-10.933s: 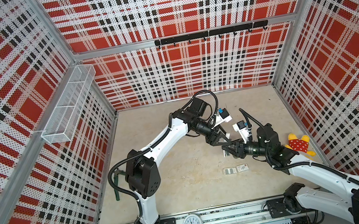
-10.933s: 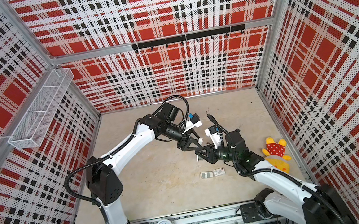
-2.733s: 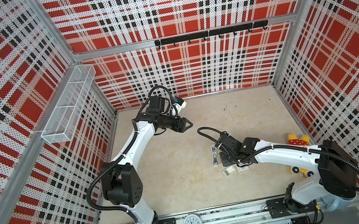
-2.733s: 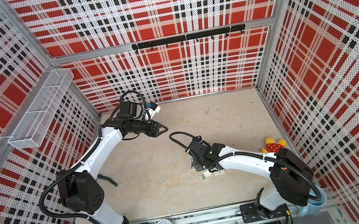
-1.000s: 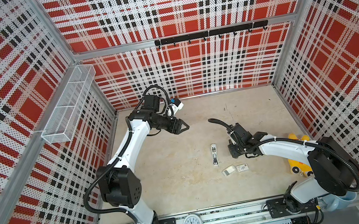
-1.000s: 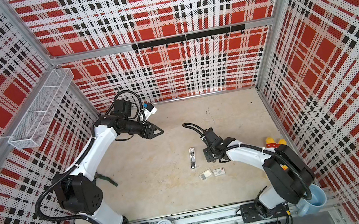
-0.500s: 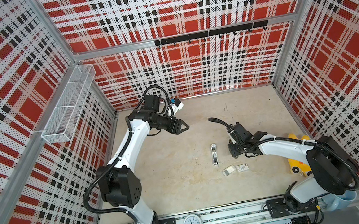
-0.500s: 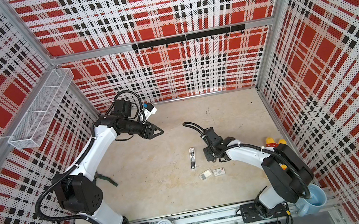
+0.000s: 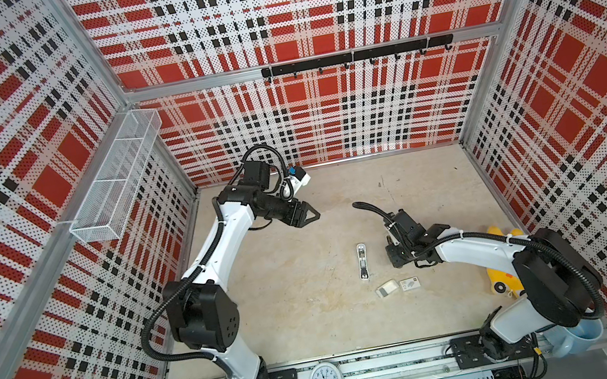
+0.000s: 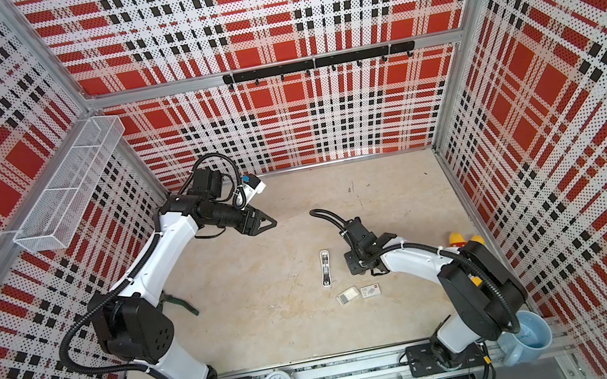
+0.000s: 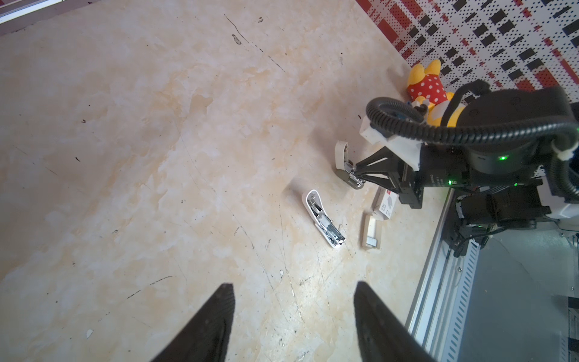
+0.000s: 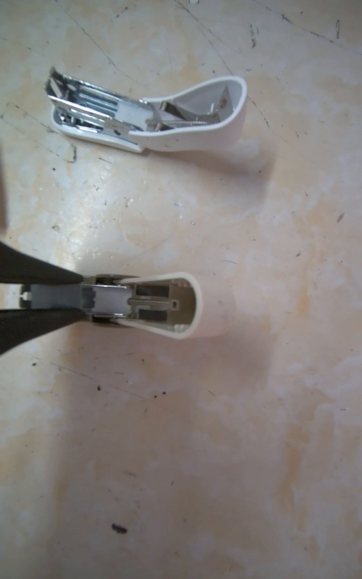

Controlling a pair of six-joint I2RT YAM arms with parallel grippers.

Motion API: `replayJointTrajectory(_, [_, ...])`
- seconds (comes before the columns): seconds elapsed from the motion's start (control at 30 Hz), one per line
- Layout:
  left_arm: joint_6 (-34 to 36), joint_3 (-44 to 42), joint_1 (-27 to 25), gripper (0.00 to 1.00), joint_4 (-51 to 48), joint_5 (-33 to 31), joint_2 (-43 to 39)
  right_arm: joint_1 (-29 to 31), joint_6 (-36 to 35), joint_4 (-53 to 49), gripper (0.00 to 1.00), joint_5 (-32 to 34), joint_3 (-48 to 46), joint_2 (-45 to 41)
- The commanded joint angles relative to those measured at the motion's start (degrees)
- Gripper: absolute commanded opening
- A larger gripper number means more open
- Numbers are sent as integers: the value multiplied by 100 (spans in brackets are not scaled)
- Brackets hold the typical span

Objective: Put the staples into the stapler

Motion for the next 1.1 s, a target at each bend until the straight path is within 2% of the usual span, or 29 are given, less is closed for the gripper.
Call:
replayJointTrajectory(0.0, [-46, 88, 48, 64, -59, 108, -44, -27, -23, 149, 13, 89, -51, 25])
replayJointTrajectory(1.07, [0, 69, 45, 64, -56, 119, -39, -28, 127, 303, 13, 19, -199, 77])
